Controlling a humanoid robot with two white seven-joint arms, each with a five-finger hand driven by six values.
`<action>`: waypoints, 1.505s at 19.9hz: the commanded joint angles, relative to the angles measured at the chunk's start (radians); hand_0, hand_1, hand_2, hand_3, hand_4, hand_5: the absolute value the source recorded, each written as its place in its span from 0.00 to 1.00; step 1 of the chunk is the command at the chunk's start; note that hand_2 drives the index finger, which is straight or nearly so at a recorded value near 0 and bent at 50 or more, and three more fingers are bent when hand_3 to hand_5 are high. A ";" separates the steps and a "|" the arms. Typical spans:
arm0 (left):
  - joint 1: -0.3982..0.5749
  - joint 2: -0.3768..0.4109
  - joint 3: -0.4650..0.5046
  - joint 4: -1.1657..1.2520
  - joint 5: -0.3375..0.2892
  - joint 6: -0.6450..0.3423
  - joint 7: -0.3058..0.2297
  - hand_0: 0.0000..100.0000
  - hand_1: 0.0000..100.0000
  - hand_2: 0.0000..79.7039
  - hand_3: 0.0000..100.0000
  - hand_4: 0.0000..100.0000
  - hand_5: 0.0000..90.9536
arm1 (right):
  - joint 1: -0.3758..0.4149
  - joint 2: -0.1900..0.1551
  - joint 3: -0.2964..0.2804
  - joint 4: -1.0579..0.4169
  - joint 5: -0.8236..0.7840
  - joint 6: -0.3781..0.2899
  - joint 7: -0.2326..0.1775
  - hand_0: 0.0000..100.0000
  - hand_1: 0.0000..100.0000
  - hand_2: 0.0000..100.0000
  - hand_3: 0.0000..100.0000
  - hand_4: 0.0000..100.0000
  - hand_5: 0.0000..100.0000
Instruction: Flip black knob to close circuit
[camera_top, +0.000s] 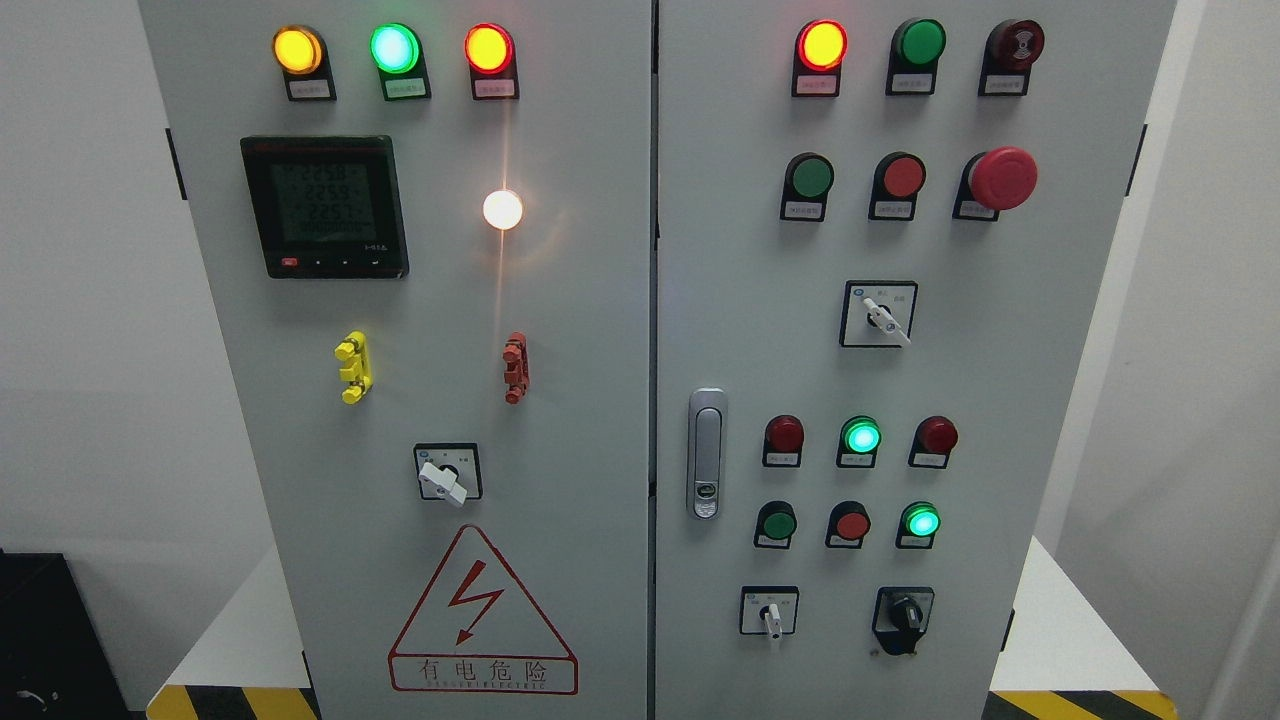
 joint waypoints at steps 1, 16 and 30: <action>0.000 0.000 0.000 0.000 0.000 0.000 0.001 0.12 0.56 0.00 0.00 0.00 0.00 | -0.003 0.000 -0.076 -0.404 0.141 0.007 0.008 0.00 0.13 0.52 0.64 0.52 0.32; 0.000 0.000 0.000 0.000 0.000 0.000 0.001 0.12 0.56 0.00 0.00 0.00 0.00 | -0.091 0.006 -0.116 -0.767 0.492 0.083 0.040 0.00 0.01 0.86 0.97 0.85 0.81; 0.000 0.000 0.000 0.000 0.000 0.000 0.001 0.12 0.56 0.00 0.00 0.00 0.00 | -0.296 0.018 -0.108 -0.803 0.658 0.186 0.112 0.00 0.00 0.90 1.00 0.91 0.89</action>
